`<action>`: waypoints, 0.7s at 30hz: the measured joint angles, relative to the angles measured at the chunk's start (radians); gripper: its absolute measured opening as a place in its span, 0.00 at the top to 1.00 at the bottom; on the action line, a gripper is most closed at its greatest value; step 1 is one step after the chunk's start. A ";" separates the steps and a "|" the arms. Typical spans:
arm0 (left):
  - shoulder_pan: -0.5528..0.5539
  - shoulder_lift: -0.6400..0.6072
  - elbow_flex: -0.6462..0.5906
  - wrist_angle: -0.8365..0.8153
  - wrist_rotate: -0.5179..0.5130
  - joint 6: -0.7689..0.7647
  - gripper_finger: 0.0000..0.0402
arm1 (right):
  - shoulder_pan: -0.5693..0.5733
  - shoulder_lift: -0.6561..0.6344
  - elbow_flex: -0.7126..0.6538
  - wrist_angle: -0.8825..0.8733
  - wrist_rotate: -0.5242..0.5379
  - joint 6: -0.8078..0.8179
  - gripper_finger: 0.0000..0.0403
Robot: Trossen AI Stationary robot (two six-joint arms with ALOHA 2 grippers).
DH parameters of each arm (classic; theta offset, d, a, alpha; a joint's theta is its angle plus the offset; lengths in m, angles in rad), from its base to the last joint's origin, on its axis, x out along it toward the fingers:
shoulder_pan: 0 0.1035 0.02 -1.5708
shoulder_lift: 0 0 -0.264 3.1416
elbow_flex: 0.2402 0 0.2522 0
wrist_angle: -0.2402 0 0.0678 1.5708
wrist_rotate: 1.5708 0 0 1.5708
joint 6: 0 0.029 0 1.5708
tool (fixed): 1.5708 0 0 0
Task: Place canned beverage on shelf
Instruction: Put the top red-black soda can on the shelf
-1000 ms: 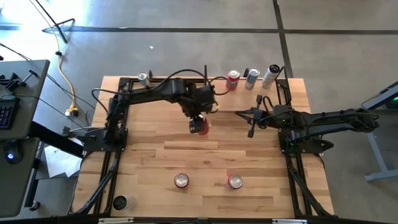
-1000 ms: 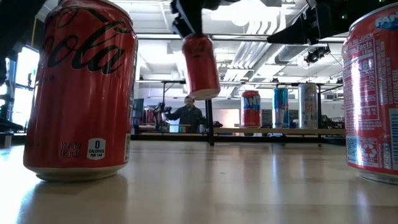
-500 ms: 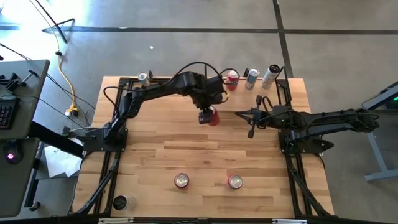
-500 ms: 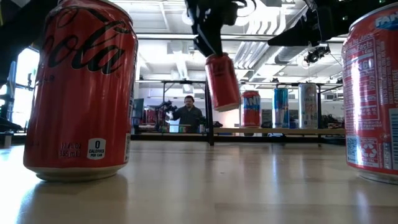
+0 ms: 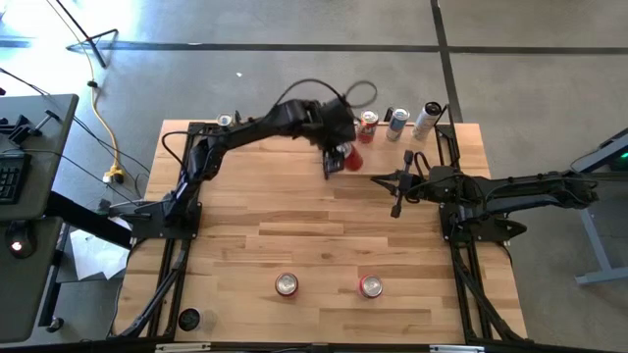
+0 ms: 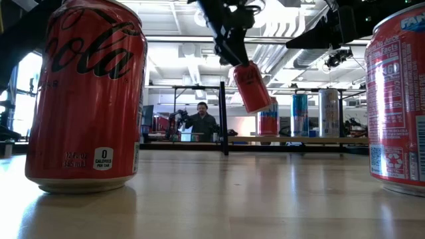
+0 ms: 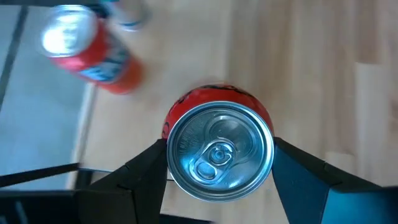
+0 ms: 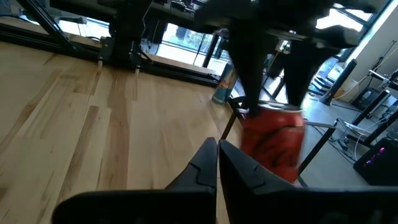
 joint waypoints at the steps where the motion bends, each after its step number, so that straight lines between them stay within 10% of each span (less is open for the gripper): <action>1: 0.018 0.000 0.000 0.007 0.004 0.000 0.43 | 0.000 0.000 0.000 0.001 0.000 0.000 1.00; 21: 0.137 0.107 -0.001 0.043 0.068 -0.011 0.43 | 0.000 0.000 0.000 -0.018 0.000 0.000 1.00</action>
